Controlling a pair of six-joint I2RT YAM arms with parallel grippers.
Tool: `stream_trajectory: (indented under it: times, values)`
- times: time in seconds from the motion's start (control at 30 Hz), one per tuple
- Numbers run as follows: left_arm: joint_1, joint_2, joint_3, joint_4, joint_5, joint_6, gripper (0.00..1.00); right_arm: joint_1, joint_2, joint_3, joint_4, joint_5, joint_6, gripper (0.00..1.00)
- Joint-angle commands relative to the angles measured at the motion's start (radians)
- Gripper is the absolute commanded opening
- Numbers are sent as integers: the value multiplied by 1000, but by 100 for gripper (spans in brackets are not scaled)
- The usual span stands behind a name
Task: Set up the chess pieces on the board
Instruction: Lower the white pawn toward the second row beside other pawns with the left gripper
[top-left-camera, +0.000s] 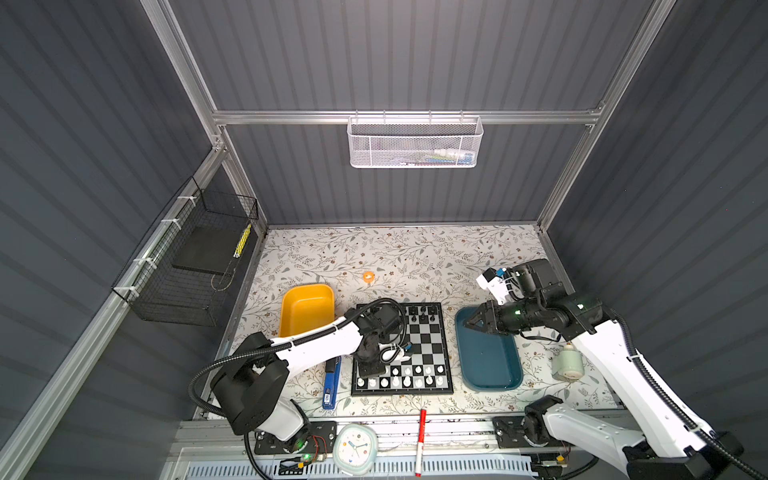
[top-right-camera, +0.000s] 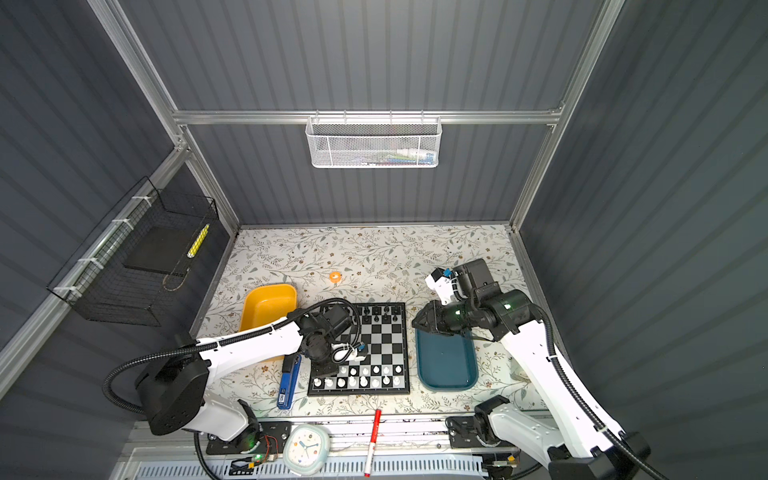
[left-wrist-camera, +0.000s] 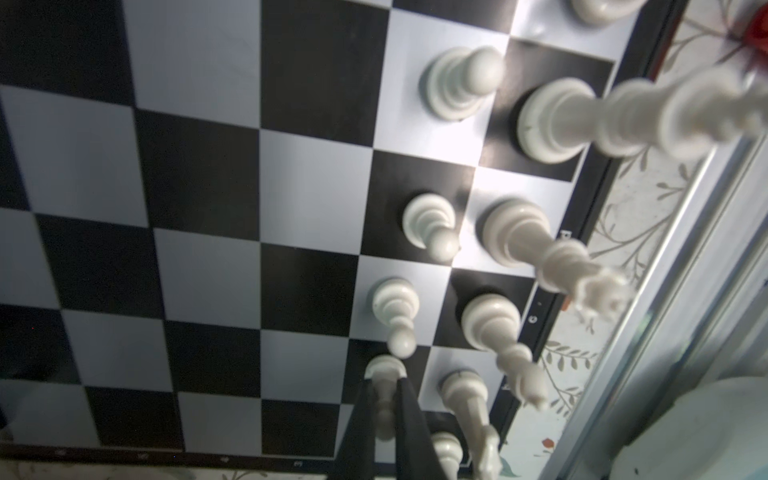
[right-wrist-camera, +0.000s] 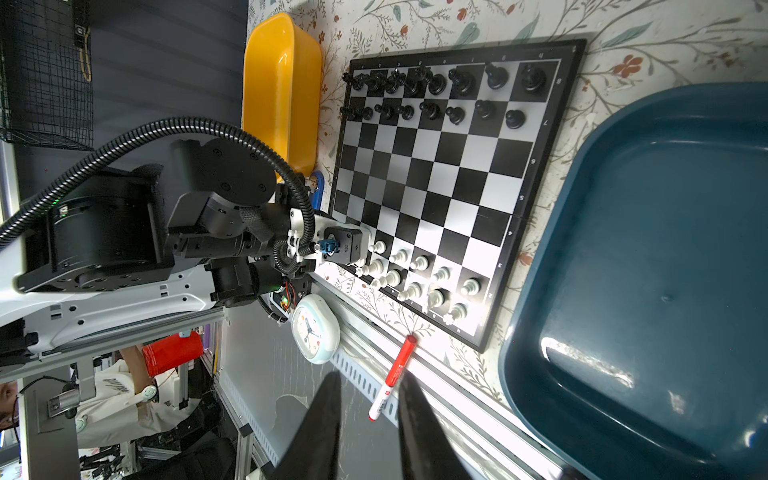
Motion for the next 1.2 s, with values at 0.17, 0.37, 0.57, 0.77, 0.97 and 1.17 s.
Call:
stream_trajectory:
  times: [0.17,0.37,0.57,0.77,0.97,1.17]
  values:
    - [-8,4,-4,-11,16,-15,12,-2,17,-8,15,0,-2,27]
    - [-8,3,-1,-10,16,-19,18,-3,23,-5,17,0,-6,28]
    - [-8,1,2,-9,10,-19,23,-3,25,-5,19,-1,-5,28]
    - [-8,-1,6,-10,2,-20,26,-2,26,-6,23,-1,-4,28]
    - [-8,-9,10,-14,-1,-23,29,-3,32,-2,20,-3,-7,28]
    - [-7,-9,24,-14,-10,-24,29,-3,42,9,20,-6,-13,28]
